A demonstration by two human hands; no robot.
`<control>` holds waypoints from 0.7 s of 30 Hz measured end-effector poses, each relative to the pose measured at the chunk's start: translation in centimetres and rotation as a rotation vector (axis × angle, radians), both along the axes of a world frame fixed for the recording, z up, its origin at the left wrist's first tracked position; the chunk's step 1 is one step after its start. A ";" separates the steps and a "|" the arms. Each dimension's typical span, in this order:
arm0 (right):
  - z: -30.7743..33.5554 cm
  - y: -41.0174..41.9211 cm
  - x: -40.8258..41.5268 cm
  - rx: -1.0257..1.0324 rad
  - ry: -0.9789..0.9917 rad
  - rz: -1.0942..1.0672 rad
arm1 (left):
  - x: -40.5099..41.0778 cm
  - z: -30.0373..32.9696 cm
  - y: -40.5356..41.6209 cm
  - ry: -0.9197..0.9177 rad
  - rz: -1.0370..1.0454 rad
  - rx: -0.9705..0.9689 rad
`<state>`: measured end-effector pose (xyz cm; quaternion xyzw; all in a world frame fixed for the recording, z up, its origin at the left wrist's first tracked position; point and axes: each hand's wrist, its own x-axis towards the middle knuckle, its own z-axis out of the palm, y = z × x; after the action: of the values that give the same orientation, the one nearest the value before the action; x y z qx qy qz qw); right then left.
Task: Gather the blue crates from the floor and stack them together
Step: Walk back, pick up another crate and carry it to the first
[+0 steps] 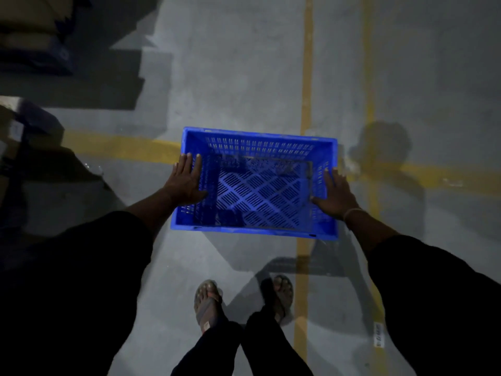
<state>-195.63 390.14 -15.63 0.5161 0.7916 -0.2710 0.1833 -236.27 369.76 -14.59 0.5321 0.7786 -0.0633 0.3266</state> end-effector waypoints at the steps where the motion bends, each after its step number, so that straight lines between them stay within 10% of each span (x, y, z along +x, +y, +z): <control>1: 1.4 -0.4 0.0 -0.035 -0.004 -0.009 | 0.9 1.5 0.4 -0.027 0.001 0.003; 14: 30.1 -11.4 7.6 -0.036 0.221 -0.297 | 14.0 32.7 -2.7 -0.440 -0.100 0.124; 21: 37.1 -19.0 11.3 0.059 0.354 -0.519 | 18.2 38.7 -4.3 -0.546 -0.220 0.182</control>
<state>-184.38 371.10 21.47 0.6507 0.6607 -0.3713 -0.0479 -218.05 365.45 24.11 0.6378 0.6021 0.1171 0.4658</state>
